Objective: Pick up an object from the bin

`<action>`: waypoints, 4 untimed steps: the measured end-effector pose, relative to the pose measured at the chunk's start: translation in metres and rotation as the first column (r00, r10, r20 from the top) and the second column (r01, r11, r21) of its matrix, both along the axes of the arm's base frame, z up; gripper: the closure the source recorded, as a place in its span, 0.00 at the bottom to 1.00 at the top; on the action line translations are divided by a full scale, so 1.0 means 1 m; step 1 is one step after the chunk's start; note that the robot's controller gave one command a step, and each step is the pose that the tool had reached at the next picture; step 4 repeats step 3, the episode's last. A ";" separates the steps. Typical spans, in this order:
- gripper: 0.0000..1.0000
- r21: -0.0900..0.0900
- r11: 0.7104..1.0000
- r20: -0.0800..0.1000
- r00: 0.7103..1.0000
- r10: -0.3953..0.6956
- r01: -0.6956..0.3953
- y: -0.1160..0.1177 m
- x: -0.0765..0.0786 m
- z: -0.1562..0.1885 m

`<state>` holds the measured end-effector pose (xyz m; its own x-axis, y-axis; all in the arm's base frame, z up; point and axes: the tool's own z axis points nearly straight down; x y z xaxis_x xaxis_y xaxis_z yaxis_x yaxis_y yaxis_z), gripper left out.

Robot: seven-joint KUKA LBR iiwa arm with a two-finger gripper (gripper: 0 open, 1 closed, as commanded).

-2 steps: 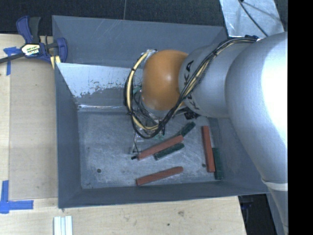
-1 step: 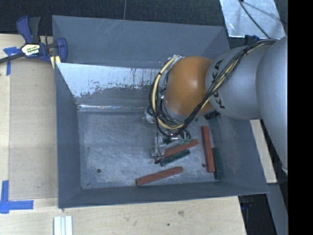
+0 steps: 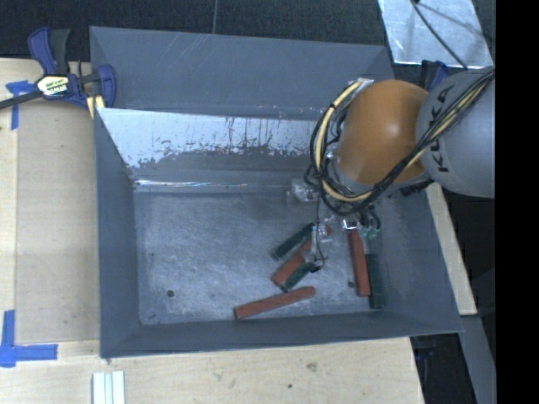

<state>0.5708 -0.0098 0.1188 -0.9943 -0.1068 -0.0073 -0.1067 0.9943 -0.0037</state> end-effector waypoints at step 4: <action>1.00 -0.002 0.870 0.002 0.870 0.493 -0.493 0.025 -0.009 0.096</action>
Offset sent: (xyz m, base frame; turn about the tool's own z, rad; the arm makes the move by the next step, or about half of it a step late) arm -0.0055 -0.0072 -0.0488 -0.2943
